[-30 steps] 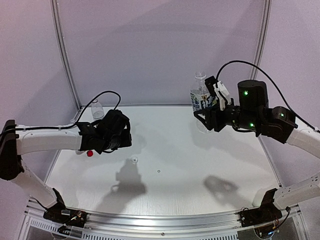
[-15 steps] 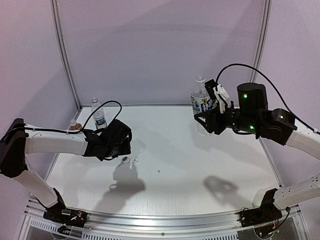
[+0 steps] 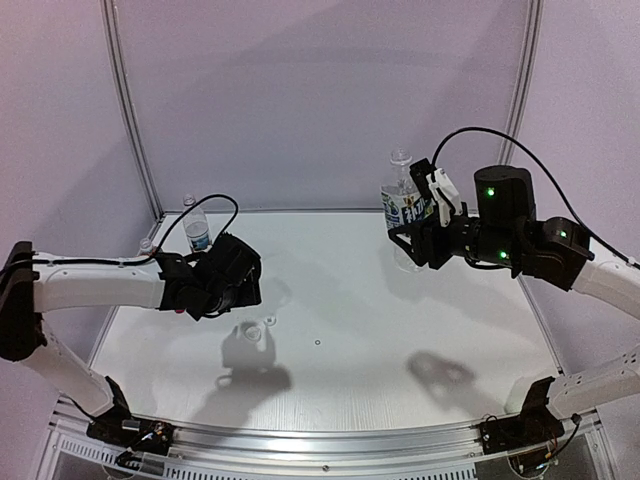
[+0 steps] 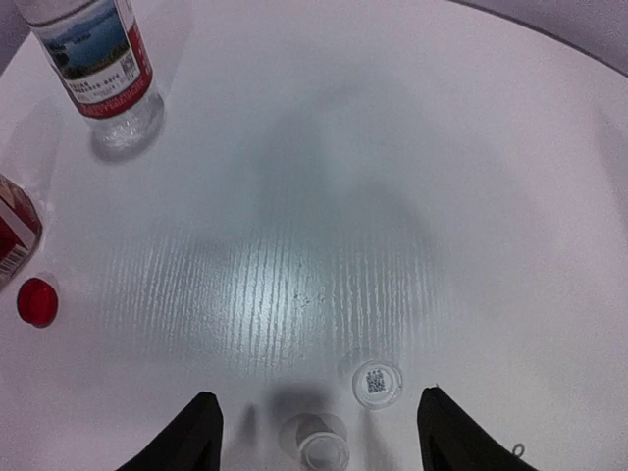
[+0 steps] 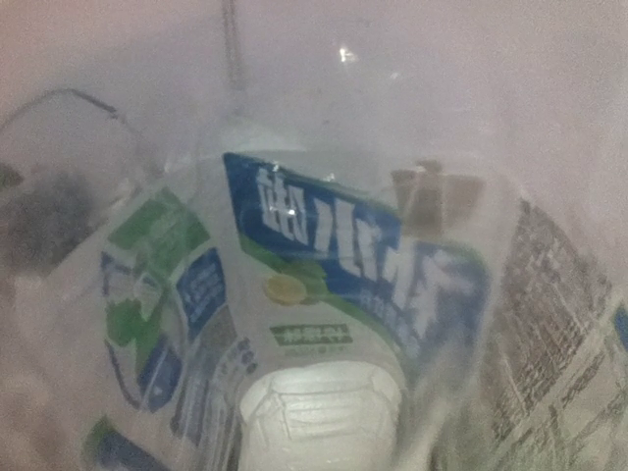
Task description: Unscrew the bottle caps
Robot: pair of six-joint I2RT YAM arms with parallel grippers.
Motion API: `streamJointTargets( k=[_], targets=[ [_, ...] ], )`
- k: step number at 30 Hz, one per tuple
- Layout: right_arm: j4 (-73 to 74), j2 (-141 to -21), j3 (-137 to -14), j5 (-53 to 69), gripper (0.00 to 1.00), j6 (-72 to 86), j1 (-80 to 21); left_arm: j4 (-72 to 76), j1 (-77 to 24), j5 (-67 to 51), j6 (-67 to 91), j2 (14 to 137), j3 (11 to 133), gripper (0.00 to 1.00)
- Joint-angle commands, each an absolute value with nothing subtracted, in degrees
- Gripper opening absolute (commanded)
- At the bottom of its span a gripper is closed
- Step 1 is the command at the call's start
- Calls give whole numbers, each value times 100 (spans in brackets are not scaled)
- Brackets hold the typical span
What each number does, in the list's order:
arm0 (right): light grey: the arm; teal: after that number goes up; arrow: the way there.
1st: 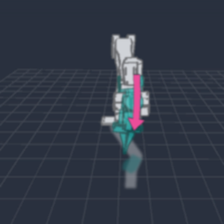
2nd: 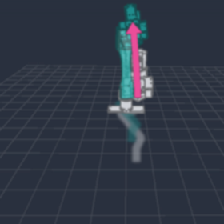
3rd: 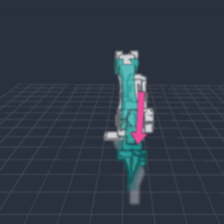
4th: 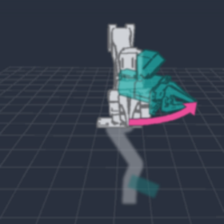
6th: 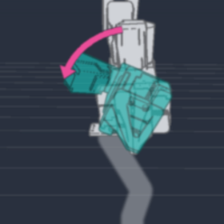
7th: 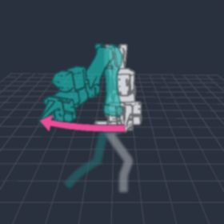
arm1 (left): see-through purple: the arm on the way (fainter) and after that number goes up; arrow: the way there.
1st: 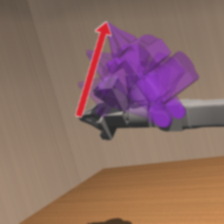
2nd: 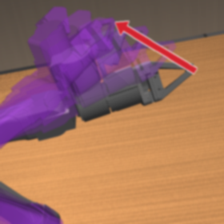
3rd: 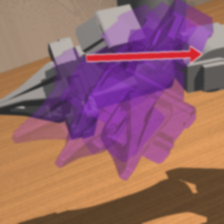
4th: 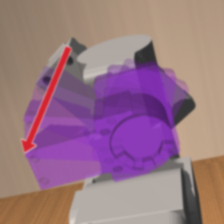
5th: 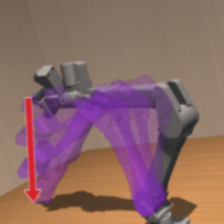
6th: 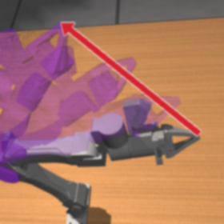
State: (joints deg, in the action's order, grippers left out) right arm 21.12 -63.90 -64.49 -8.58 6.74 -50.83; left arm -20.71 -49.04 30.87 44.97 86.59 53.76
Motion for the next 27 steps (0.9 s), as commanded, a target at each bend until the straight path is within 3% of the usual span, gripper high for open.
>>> streamJointTargets(
  k=[1,4,5,11,18,23,27],
  targets=[
    [2102,-6442,-6393,-803,58,688,-5115,-2819,-5126,3829,4637,7963,5667,75],
    [2099,-6481,-6419,-751,58,686,-5121,-3362,-5187,3997,4821,7571,5856,96],
    [2096,-6498,-6425,-730,58,686,-5120,-3643,-5179,3987,4896,7455,5960,98],
    [2124,-6623,-6532,-569,58,676,-5120,-4347,-5257,3986,4757,6924,6663,99],
    [2160,-6693,-6597,-359,59,754,-5116,-3448,-5271,3987,4461,5938,6503,99],
    [2184,-6665,-6597,-195,59,814,-5120,-2680,-5188,2625,3680,5556,6695,99],
    [2149,-6653,-6561,210,59,861,-5120,-3338,-5211,2192,3401,5929,7776,99]
  ],
)
